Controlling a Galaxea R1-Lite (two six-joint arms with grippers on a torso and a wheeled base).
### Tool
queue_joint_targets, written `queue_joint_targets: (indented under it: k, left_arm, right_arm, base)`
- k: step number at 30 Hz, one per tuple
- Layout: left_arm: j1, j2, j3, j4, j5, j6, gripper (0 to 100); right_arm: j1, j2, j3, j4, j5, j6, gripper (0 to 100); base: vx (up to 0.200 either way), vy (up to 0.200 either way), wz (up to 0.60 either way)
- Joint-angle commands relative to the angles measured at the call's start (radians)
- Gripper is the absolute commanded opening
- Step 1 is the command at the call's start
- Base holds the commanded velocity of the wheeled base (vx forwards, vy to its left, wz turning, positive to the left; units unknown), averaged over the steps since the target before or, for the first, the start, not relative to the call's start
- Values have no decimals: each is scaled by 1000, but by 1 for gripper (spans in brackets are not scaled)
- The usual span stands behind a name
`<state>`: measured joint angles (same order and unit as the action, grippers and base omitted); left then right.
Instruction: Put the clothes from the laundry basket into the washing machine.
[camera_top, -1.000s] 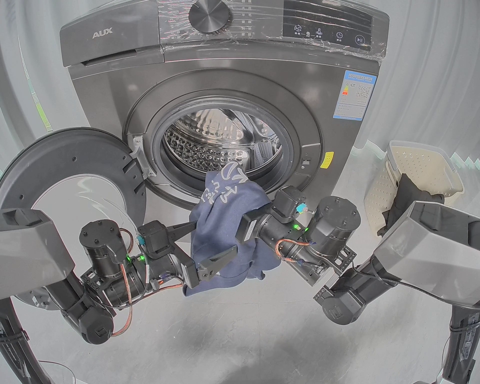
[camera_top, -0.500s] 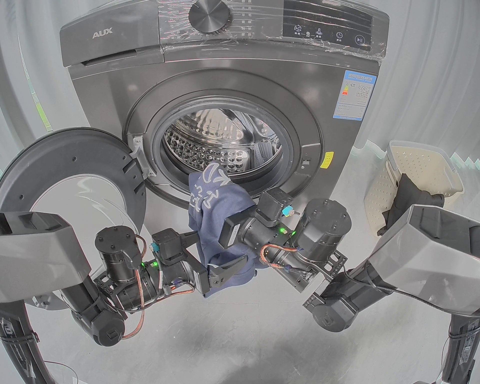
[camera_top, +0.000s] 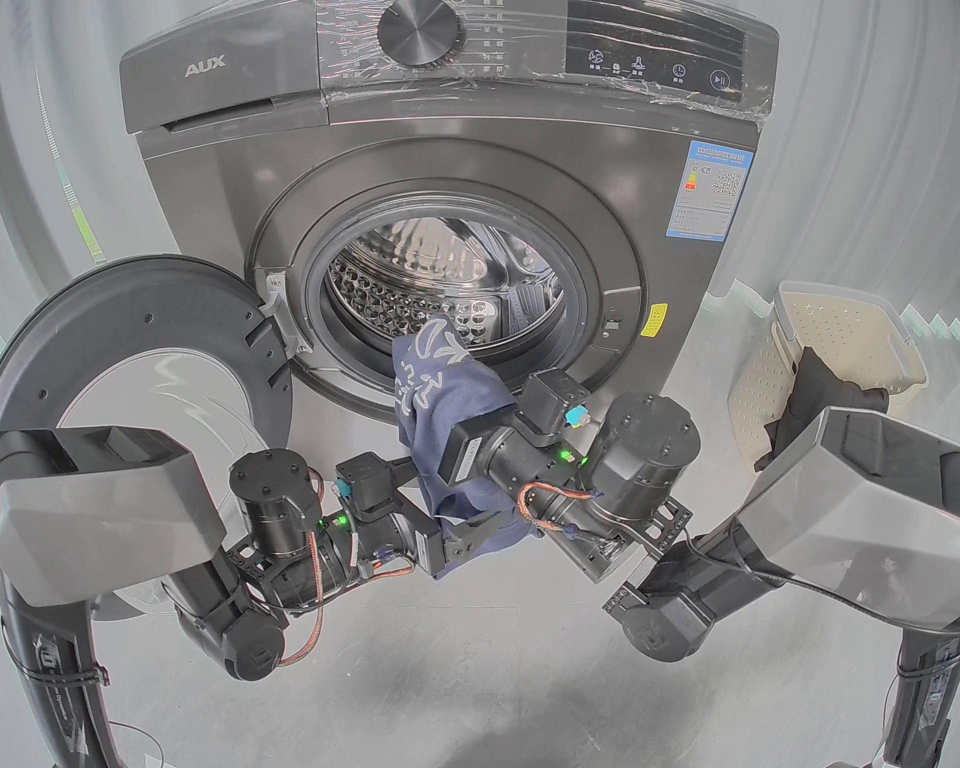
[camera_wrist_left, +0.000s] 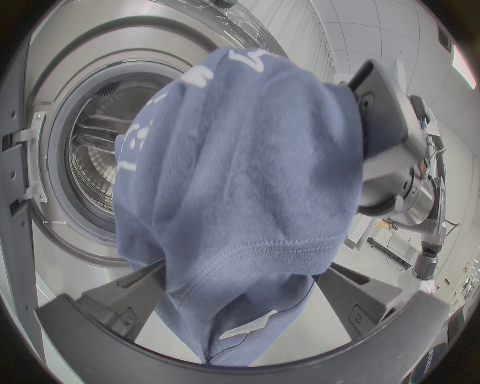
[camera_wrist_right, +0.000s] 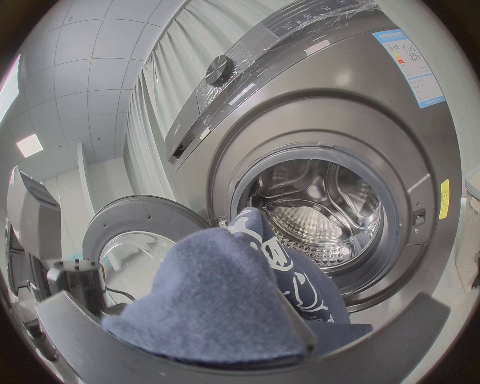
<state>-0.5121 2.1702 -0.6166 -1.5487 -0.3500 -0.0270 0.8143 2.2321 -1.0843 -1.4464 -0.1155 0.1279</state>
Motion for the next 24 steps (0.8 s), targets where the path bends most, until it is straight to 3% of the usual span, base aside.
queue_joint_targets:
  k: [1, 6, 11, 20, 24]
  left_arm:
    - [0, 54, -40, -1, 0, -5, 100]
    - [6, 92, -118, -1, 31, -14, 100]
    - [11, 134, -176, -1, 65, -33, 100]
    - [12, 165, -236, -1, 83, -36, 100]
    - [15, 197, -281, 1, 88, -53, 100]
  right_arm:
    - [0, 3, -17, 15, -13, 6, 0]
    - [2, 3, -20, 17, -21, 16, 0]
    - [0, -3, -19, 29, -62, 42, 0]
    - [20, -5, 0, 29, -72, 56, 0]
    - [40, -5, 3, 29, -75, 61, 0]
  base:
    - [0, 0, 0]
    - [0, 0, 0]
    - [0, 0, 0]
    - [0, 0, 0]
    - [0, 0, 0]
